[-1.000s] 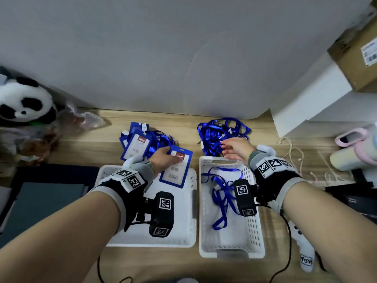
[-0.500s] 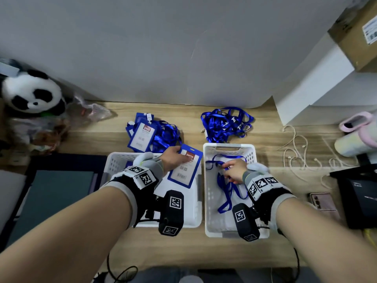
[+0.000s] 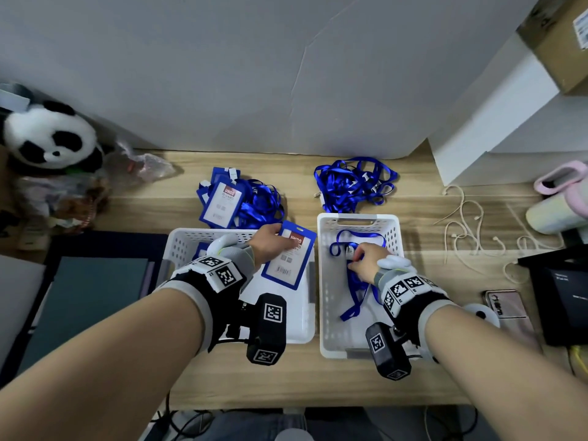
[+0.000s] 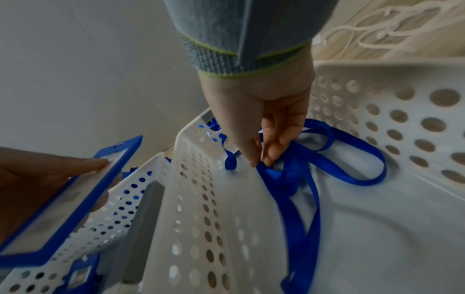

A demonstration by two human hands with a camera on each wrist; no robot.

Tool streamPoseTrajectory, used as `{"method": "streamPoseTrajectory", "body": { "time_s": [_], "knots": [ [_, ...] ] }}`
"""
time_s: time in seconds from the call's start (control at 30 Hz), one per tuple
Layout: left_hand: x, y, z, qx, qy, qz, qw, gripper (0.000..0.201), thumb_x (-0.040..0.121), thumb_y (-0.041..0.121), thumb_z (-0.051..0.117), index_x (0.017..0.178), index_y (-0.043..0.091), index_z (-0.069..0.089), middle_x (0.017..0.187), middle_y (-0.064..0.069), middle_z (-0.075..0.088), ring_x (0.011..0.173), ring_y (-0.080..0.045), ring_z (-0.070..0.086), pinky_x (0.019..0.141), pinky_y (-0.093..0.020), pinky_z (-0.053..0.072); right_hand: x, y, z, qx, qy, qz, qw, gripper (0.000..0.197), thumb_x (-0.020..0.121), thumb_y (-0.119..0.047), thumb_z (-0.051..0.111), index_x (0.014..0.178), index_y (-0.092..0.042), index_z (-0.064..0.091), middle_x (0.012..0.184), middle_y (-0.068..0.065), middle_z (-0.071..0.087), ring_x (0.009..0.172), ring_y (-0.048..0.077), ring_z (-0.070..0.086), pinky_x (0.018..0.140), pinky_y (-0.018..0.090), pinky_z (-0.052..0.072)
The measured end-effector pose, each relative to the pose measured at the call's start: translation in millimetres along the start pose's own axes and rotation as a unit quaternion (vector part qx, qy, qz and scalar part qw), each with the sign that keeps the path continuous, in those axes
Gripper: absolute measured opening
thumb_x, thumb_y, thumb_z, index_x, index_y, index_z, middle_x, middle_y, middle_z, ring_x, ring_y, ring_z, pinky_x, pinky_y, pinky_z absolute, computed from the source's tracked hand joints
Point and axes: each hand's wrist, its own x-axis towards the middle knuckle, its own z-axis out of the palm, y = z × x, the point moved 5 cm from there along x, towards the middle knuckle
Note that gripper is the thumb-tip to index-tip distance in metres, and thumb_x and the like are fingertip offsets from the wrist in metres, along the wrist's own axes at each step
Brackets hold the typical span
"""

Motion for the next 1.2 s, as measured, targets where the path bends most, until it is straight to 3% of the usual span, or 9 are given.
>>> {"method": "streamPoseTrajectory", "body": {
  "time_s": [0.1, 0.17, 0.37, 0.57, 0.67, 0.83, 1.0, 1.1, 1.2],
  "knots": [
    [-1.9, -1.3, -0.9, 0.005, 0.003, 0.002, 1.000, 0.025, 0.088, 0.008, 0.061, 0.112, 0.008, 0.057, 0.099, -0.012, 0.066, 0.080, -0.024, 0.065, 0.075, -0.037, 0.055, -3.9, 7.8, -1.1, -0.014, 0.001, 0.069, 0.998, 0.049, 0.079, -0.058, 0.055, 0.076, -0.010, 0.060, 0.069, 0.005, 0.062, 0.061, 0.021, 0.057, 0.051, 0.025, 0.036],
    [-2.8, -2.2, -0.8, 0.007, 0.007, 0.002, 1.000, 0.021, 0.088, 0.008, 0.061, 0.108, 0.011, 0.057, 0.098, -0.011, 0.065, 0.074, -0.020, 0.063, 0.071, -0.032, 0.053, -6.1, 9.6, 1.3, -0.015, -0.010, 0.091, 0.996, 0.052, 0.078, -0.063, 0.055, 0.069, -0.011, 0.056, 0.068, 0.004, 0.063, 0.058, 0.018, 0.056, 0.050, 0.024, 0.036],
    [-3.0, -5.3, 4.7, 0.012, -0.001, -0.013, 1.000, 0.030, 0.087, 0.010, 0.062, 0.117, 0.009, 0.055, 0.109, -0.015, 0.067, 0.089, -0.028, 0.064, 0.082, -0.040, 0.053, -8.2, 9.2, 5.6, 0.063, -0.036, 0.089, 0.993, 0.029, 0.085, -0.024, 0.061, 0.066, -0.020, 0.039, 0.068, -0.002, 0.038, 0.055, 0.006, 0.030, 0.048, 0.017, 0.025],
    [1.1, -5.9, 7.3, 0.022, -0.001, -0.012, 1.000, 0.029, 0.087, 0.012, 0.062, 0.115, 0.011, 0.055, 0.101, -0.011, 0.066, 0.086, -0.027, 0.065, 0.077, -0.037, 0.053, -18.1, -4.1, 3.8, 0.088, -0.103, 0.077, 0.988, 0.028, 0.085, -0.022, 0.050, 0.061, -0.008, 0.051, 0.058, 0.004, 0.052, 0.051, 0.017, 0.045, 0.049, 0.023, 0.034],
    [1.8, -3.5, 8.0, 0.025, -0.003, -0.006, 1.000, 0.025, 0.088, 0.012, 0.062, 0.112, 0.011, 0.055, 0.099, -0.010, 0.065, 0.084, -0.026, 0.064, 0.074, -0.036, 0.054, -24.1, -9.1, -10.4, 0.148, -0.105, 0.066, 0.981, 0.024, 0.083, -0.014, 0.047, 0.059, -0.011, 0.043, 0.052, 0.003, 0.041, 0.044, 0.017, 0.033, 0.044, 0.020, 0.025],
    [-0.2, 6.8, 4.9, 0.023, -0.017, 0.019, 0.999, 0.026, 0.087, 0.010, 0.061, 0.113, 0.009, 0.056, 0.103, -0.014, 0.067, 0.088, -0.030, 0.065, 0.083, -0.043, 0.054, -40.4, -26.0, -45.0, 0.132, -0.095, -0.011, 0.987, 0.022, 0.085, -0.034, 0.060, 0.081, -0.016, 0.072, 0.054, -0.002, 0.038, 0.048, 0.011, 0.031, 0.047, 0.023, 0.027],
    [-7.8, 16.7, 3.7, 0.017, -0.068, 0.044, 0.997, 0.012, 0.087, 0.005, 0.059, 0.098, 0.011, 0.057, 0.090, -0.010, 0.066, 0.077, -0.025, 0.063, 0.084, -0.043, 0.053, -47.6, -43.6, -64.4, 0.158, -0.060, -0.059, 0.984, 0.022, 0.086, -0.028, 0.064, 0.100, -0.012, 0.072, 0.079, 0.003, 0.057, 0.062, 0.010, 0.044, 0.051, 0.019, 0.036],
    [-16.2, 20.3, 5.4, -0.009, -0.100, 0.055, 0.993, 0.008, 0.087, 0.005, 0.060, 0.087, 0.014, 0.060, 0.082, -0.006, 0.066, 0.068, -0.018, 0.064, 0.066, -0.030, 0.055, -50.8, -56.4, -74.7, 0.224, -0.063, -0.077, 0.970, 0.021, 0.090, -0.020, 0.059, 0.107, -0.012, 0.068, 0.063, -0.004, 0.048, 0.051, 0.005, 0.037, 0.036, 0.012, 0.030],
    [-22.2, 23.5, 9.1, -0.007, -0.125, 0.066, 0.990, 0.006, 0.085, 0.009, 0.064, 0.086, 0.014, 0.064, 0.079, -0.004, 0.068, 0.062, -0.014, 0.065, 0.058, -0.024, 0.053, -51.0, -67.0, -80.9, 0.320, -0.075, -0.089, 0.940, 0.022, 0.091, -0.019, 0.057, 0.110, -0.012, 0.067, 0.052, -0.008, 0.047, 0.038, 0.000, 0.037, 0.033, 0.014, 0.025]
  ]
}}
